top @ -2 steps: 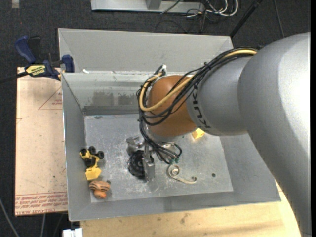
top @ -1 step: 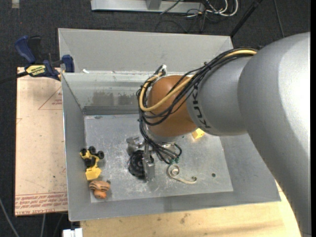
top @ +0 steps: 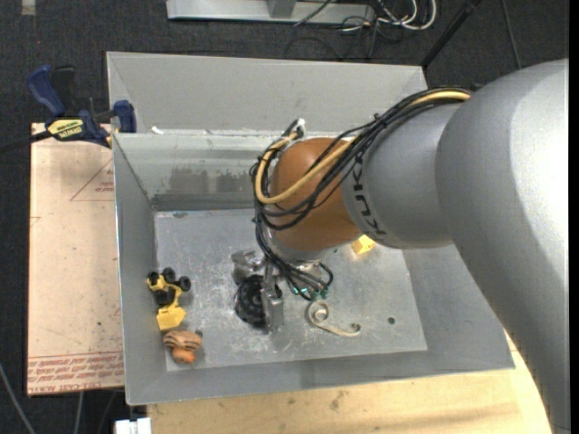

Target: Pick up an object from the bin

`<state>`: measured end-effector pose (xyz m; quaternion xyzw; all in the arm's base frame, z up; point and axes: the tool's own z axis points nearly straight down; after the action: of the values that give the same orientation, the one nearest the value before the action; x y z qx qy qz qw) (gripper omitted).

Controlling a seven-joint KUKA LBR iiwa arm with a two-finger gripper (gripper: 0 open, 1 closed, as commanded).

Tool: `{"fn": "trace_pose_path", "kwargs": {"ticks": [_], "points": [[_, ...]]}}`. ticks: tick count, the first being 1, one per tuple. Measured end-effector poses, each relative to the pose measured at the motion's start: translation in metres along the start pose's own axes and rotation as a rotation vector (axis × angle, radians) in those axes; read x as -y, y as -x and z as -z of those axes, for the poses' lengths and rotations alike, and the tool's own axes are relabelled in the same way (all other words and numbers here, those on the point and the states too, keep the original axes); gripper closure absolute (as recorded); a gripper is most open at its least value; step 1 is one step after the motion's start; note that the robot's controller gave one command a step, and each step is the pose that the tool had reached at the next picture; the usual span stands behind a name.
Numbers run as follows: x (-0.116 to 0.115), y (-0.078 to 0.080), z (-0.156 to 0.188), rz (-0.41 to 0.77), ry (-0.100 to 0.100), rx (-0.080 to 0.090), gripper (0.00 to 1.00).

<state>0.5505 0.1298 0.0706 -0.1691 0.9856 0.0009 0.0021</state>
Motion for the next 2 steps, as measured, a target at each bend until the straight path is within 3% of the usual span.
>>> {"fn": "trace_pose_path", "kwargs": {"ticks": [1, 2], "points": [[0.0, 0.0, 0.0, 0.0, 0.0, 0.0, 1.0], [0.0, 0.0, 0.0, 0.0, 0.0, 0.0, 1.0]]}}
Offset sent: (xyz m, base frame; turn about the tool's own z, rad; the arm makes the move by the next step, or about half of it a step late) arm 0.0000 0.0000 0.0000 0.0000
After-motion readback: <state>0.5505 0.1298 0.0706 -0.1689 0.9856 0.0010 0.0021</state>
